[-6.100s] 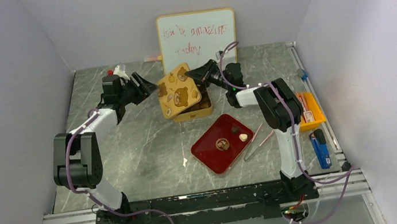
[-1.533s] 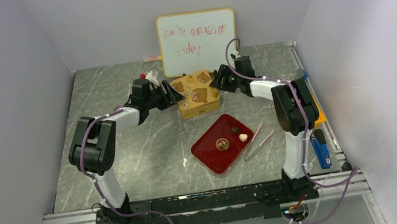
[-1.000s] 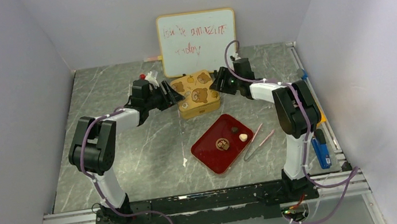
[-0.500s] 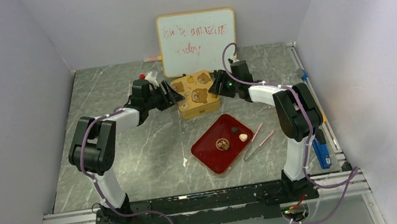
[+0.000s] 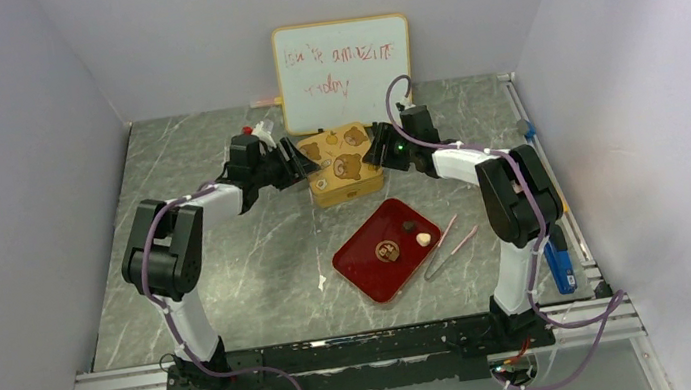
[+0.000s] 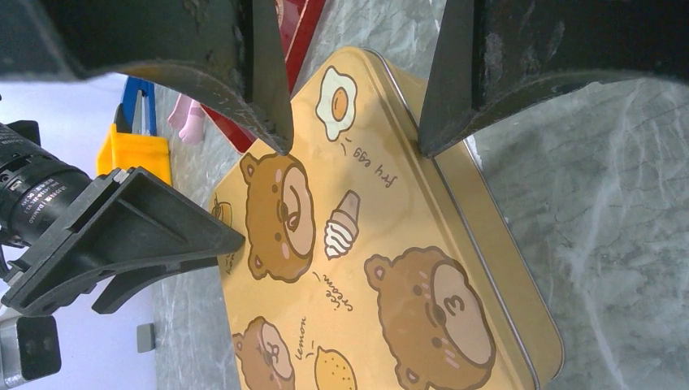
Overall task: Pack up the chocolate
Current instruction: Close the box lid on the packing box.
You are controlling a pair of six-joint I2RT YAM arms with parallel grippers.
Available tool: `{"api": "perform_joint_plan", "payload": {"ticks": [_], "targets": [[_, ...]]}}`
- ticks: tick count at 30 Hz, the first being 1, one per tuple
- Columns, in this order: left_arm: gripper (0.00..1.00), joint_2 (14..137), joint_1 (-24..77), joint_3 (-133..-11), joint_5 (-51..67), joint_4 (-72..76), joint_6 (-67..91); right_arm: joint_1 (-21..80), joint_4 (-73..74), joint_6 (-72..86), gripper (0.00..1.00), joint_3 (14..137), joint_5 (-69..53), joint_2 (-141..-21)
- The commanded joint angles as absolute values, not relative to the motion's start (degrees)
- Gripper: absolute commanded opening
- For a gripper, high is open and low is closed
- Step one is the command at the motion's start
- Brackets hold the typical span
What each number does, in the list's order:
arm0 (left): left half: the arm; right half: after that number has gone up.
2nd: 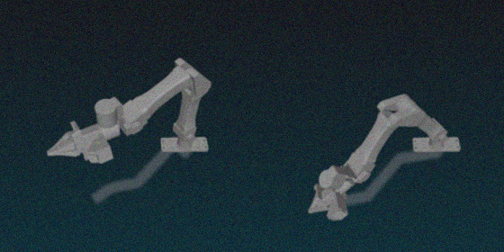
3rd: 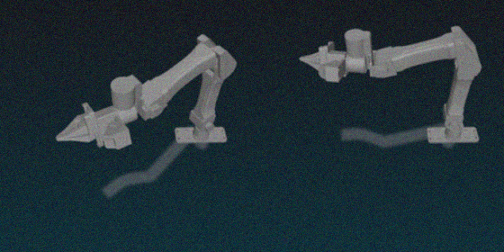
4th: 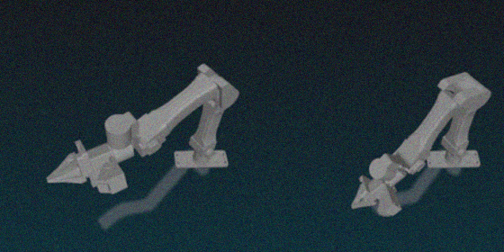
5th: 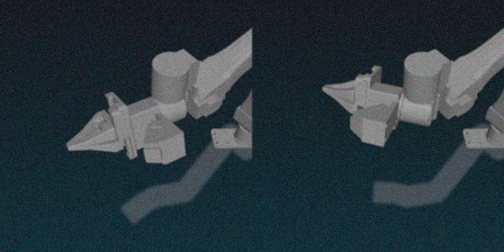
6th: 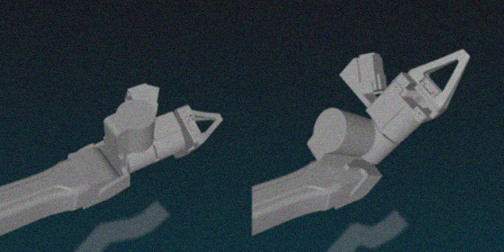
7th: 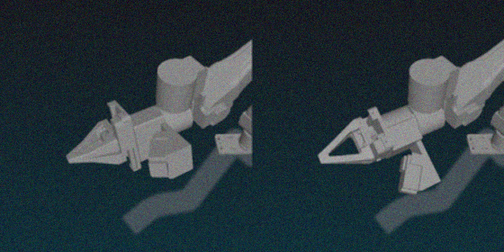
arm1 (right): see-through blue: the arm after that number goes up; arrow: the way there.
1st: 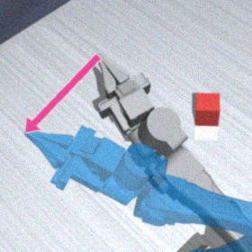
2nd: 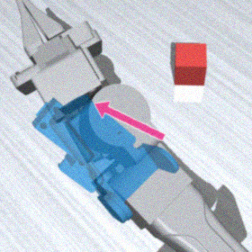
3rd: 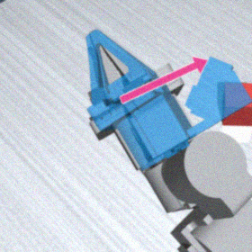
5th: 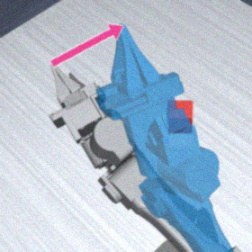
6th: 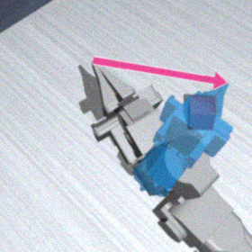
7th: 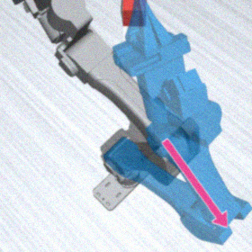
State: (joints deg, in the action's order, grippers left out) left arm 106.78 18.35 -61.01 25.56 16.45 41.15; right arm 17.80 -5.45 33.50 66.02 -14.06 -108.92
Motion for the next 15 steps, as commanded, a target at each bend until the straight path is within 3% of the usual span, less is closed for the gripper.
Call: {"api": "perform_joint_plan", "payload": {"ticks": [1,15], "targets": [[0.65,110.0,19.2,-60.2,25.2,7.9,39.3,18.4,3.5,30.5,0.57,64.0,-12.1,-109.1],[0.64,109.2,19.8,-59.2,25.4,7.8,39.5,18.4,4.2,31.0,0.57,62.1,-11.1,-107.9]]}}
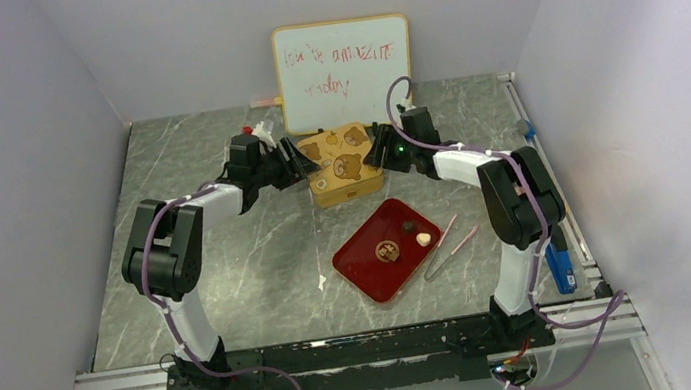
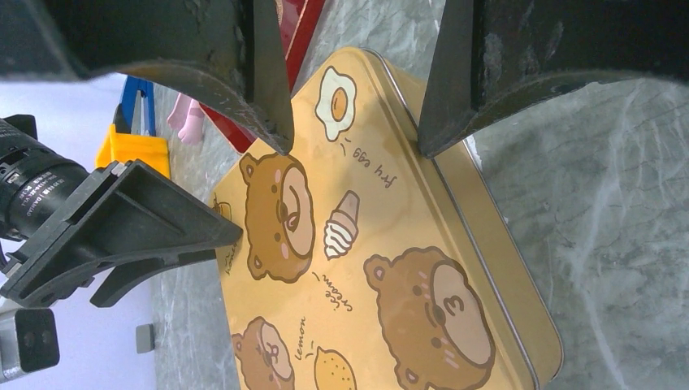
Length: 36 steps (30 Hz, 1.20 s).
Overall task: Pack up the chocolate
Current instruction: Close the box lid on the packing box.
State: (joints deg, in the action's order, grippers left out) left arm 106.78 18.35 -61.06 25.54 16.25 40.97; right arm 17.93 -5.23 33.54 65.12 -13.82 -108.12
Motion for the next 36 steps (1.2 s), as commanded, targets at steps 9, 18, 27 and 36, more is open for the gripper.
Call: {"api": "perform_joint_plan", "payload": {"ticks": [9,18,27,36], "targets": [[0.64,109.1,20.8,-59.5,25.5,6.7,38.3,18.4,5.2,31.4,0.57,60.7,-10.4,-106.4],[0.64,108.6,21.0,-59.5,25.6,5.9,37.6,18.4,6.3,31.6,0.57,59.4,-9.2,-105.0],[0.64,108.2,21.1,-60.8,25.0,4.3,36.4,18.4,6.7,31.7,0.57,59.5,-8.5,-103.8],[0.64,107.7,20.3,-64.0,22.6,0.2,34.0,18.4,8.8,30.6,0.57,61.7,-7.8,-104.3]]}}
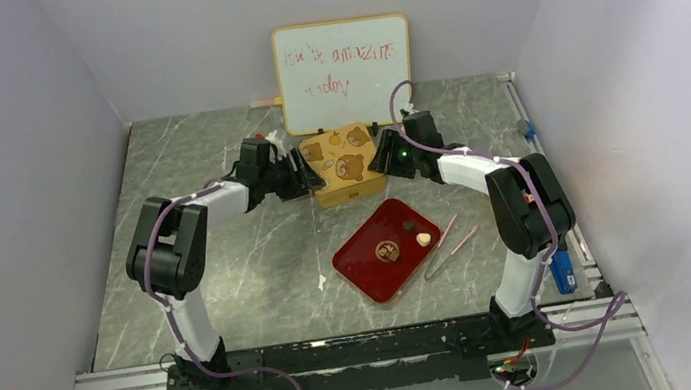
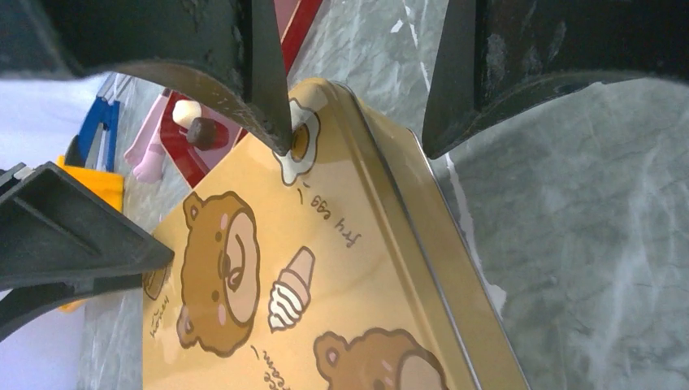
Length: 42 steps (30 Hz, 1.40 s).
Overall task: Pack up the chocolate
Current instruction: Close the box lid on the packing box.
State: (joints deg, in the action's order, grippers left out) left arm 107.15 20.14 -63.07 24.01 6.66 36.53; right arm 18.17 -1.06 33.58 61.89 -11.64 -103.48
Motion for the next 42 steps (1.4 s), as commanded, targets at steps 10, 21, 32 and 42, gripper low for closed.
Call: {"api": "perform_joint_plan", "payload": {"ticks": [10,21,32,42], "targets": [[0.64,108.1,18.5,-63.3,22.9,1.2,35.3,18.4,12.1,28.9,0.57,66.7,-6.5,-105.7],[0.64,108.6,18.5,-64.8,22.9,0.7,35.7,18.4,13.2,27.6,0.57,69.4,-6.1,-106.3],[0.64,108.5,17.9,-68.0,22.9,0.3,36.7,18.1,16.6,25.4,0.57,79.8,-4.9,-109.2],[0.64,107.7,17.1,-68.3,23.0,1.4,38.0,17.9,18.1,24.7,0.57,85.9,-5.0,-111.1]]}}
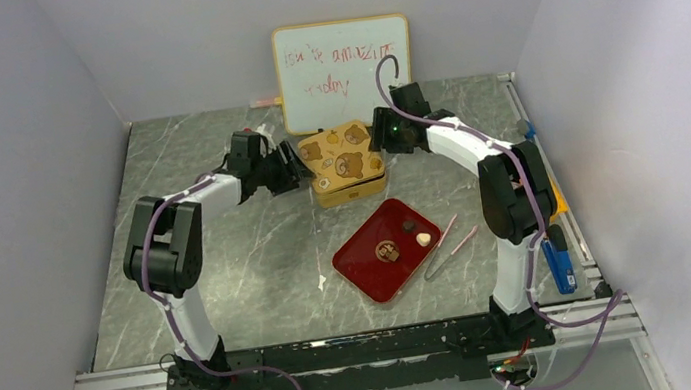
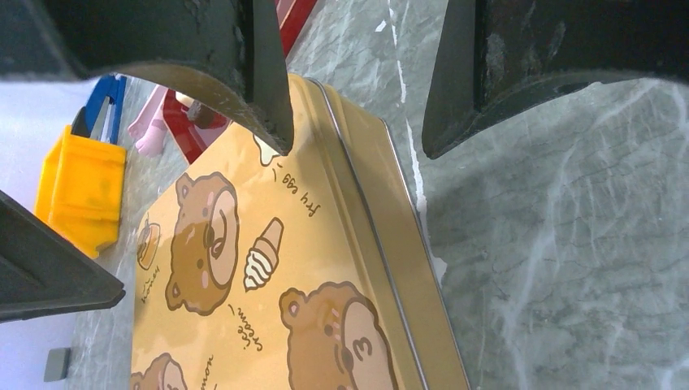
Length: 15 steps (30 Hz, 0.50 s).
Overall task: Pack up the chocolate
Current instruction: Close the box lid on the packing box.
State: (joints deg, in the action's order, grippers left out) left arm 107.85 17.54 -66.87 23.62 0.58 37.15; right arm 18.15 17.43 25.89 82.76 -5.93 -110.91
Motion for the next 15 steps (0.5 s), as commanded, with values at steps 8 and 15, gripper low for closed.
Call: {"api": "perform_joint_plan", "payload": {"ticks": [8,15], "targets": [[0.64,108.4,15.8,-67.3,23.5,5.5,40.3,16.4,16.3,24.4,0.57,89.4,-9.1,-114.3],[0.64,110.0,15.3,-69.4,23.7,6.6,40.7,15.0,14.5,24.6,0.57,93.5,-14.2,-118.6]]}}
